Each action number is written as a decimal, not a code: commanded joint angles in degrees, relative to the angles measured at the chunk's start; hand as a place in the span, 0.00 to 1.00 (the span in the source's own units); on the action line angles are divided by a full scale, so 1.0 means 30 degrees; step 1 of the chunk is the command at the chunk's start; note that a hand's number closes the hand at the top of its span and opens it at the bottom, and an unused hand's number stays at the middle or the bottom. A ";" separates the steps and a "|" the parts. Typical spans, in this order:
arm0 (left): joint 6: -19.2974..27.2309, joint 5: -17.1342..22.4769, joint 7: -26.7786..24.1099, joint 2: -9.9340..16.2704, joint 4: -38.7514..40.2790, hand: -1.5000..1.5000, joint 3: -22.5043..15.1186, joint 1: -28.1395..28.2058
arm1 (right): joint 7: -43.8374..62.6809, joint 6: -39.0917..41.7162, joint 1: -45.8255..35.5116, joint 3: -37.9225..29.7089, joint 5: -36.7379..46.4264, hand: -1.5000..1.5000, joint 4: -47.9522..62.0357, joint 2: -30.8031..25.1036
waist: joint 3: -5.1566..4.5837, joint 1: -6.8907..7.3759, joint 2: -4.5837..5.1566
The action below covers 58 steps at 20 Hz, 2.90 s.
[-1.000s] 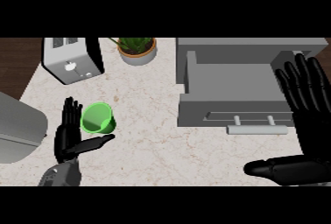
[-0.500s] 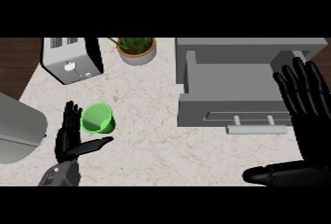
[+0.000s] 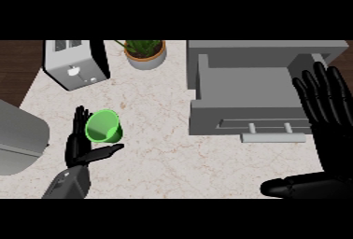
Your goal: Pick up the cup, place it into the drawer and close the drawer
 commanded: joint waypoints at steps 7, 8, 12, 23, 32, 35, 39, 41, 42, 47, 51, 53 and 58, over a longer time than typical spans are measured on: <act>-0.1552 0.0911 -0.0523 0.0537 0.2647 0.00 0.0656 -0.1829 | -0.0021 0.0496 0.0898 -0.0033 -0.0178 0.00 -0.0722 -0.0131 | -0.0003 -0.0038 0.0008; -0.1531 0.0657 -0.1939 0.0307 0.4017 0.00 0.0792 -0.1972 | -0.0277 -0.0344 -0.0743 0.0249 0.0453 0.00 0.0521 0.0367 | -0.0016 -0.0080 0.0061; -0.3319 0.1086 -0.1539 0.0086 0.4249 0.00 0.0908 -0.2668 | 0.0613 0.0588 0.0366 -0.0327 -0.0766 0.00 -0.1110 -0.0461 | -0.0023 -0.0230 0.0071; -0.5681 0.1098 -0.2571 0.0938 0.4094 1.00 0.0792 -0.3190 | 0.1128 0.0065 -0.0158 -0.0004 -0.0370 0.00 -0.0805 -0.0170 | -0.0030 -0.0223 0.0077; -0.3891 0.0385 -0.5583 0.0049 0.3075 1.00 0.0379 -0.1798 | -0.0299 0.0430 -0.0577 -0.1207 -0.0664 0.00 0.0657 -0.0555 | -0.0010 -0.0060 0.0048; -0.3339 0.0276 -0.5036 -0.0762 0.1486 1.00 -0.0204 -0.0871 | -0.0366 0.0767 -0.0087 -0.0888 -0.0756 0.00 0.0270 -0.0539 | 0.0011 0.0122 -0.0046; -0.4795 0.0618 -0.4505 0.0102 -0.0074 1.00 -0.0301 -0.0142 | 0.1075 0.0163 -0.1394 -0.1477 -0.1165 0.00 0.0395 -0.0863 | 0.0012 0.0246 -0.0071; -0.4254 0.0733 -0.4052 -0.0830 -0.1367 1.00 -0.0621 -0.0155 | 0.1858 -0.0574 -0.0933 0.0146 0.0142 0.00 -0.0995 -0.0131 | 0.0015 0.0317 -0.0138; -0.5085 0.0800 -0.3763 -0.0630 -0.2039 1.00 -0.0865 0.0463 | -0.0152 0.0727 0.1937 -0.0035 -0.0069 0.00 -0.1059 -0.0158 | 0.0036 0.0227 -0.0157; -0.5068 0.0543 -0.1050 -0.0336 -0.5925 1.00 -0.2339 0.0512 | 0.0846 -0.0253 -0.0402 -0.0784 -0.0248 0.00 -0.0358 -0.0281 | 0.0041 0.0423 -0.0165; -0.3539 0.1228 0.2940 -0.1238 -1.0378 1.00 -0.3152 0.0344 | 0.1148 0.0202 0.1073 -0.0252 -0.0501 0.00 -0.1685 -0.0206 | 0.0044 0.0356 -0.0210; -0.3491 0.1187 0.3674 -0.1702 -1.3037 1.00 -0.4017 0.1948 | 0.0479 0.0281 0.0536 -0.0736 -0.0422 0.00 -0.0336 -0.0340 | 0.0034 0.0371 -0.0140; -0.1446 0.1770 0.8187 -0.2643 -1.7567 1.00 -0.4981 0.1364 | 0.1013 0.0797 0.0545 -0.2093 -0.1794 0.00 -0.0792 -0.1193 | 0.0029 0.0267 -0.0134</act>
